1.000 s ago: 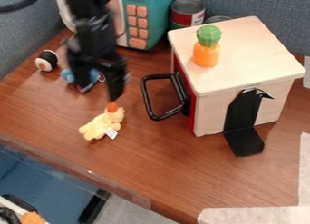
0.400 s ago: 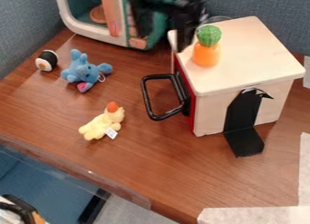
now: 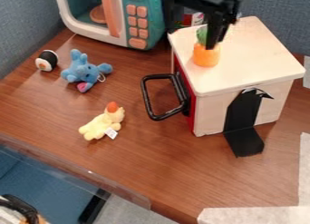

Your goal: Take the green and orange object of the top of box and put on the lower right side of table

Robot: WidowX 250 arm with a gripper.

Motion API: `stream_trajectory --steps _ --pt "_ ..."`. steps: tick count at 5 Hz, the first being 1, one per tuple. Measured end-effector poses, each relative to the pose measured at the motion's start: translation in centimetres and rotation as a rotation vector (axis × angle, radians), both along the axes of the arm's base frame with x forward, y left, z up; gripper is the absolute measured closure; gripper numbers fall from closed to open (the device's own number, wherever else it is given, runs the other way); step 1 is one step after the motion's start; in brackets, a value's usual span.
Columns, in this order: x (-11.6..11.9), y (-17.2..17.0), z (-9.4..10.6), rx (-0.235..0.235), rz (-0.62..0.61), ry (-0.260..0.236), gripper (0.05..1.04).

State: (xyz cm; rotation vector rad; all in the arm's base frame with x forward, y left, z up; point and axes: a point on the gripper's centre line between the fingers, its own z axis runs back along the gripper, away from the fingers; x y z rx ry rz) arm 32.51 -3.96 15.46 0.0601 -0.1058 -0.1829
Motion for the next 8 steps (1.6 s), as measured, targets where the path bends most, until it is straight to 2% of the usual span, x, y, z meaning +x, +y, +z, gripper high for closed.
stream_trajectory --steps 1,2,3,4,5,6,7,8 --pt "1.4 -0.1 -0.1 0.006 0.017 -0.009 0.083" --pt "2.4 -0.5 -0.4 -0.010 0.015 -0.007 0.083" --pt "3.1 -0.8 -1.4 -0.014 0.017 0.018 0.120" --pt "3.4 -1.0 -2.8 -0.021 0.014 0.056 0.397" --pt "3.4 -1.0 -2.9 -0.025 0.013 0.058 0.480" --pt "2.8 -0.5 -2.8 -0.024 0.020 0.055 0.480" --pt "-0.1 1.3 -0.1 -0.058 0.063 -0.022 0.480" --pt "-2.9 1.9 -1.0 -0.077 0.033 -0.010 0.480"
